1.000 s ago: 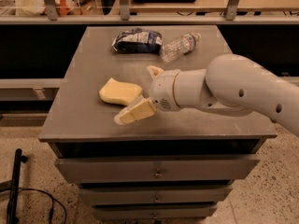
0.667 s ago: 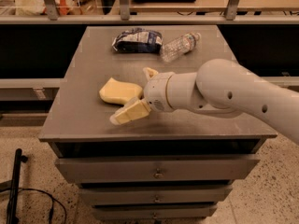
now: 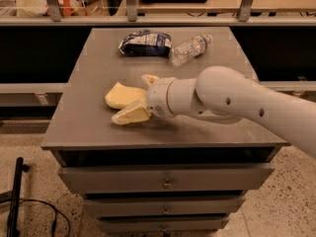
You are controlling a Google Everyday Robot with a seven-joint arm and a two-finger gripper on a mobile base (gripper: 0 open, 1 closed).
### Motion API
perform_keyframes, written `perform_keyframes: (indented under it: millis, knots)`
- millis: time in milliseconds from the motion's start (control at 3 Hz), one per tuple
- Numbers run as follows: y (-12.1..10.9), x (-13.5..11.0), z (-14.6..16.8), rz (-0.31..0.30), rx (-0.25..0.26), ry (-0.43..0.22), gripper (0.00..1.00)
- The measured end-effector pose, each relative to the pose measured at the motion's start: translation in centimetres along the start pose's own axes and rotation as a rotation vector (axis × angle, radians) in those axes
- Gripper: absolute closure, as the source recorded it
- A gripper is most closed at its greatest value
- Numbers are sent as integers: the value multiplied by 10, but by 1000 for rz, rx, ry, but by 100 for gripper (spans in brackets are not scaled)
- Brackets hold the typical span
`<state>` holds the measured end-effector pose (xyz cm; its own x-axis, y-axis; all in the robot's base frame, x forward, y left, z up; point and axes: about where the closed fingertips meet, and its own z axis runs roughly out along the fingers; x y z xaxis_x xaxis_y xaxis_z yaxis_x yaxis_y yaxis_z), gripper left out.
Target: Pick sponge
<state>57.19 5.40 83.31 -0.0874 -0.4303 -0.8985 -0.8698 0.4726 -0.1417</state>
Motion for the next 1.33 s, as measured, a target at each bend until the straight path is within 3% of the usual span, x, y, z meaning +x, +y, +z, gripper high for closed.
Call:
perform_keyframes:
  millis: [1000,1333]
  knots:
    - [-2,-1,11,-6,-16,-18,87]
    - [-21,-20,2,13,63,-61,100]
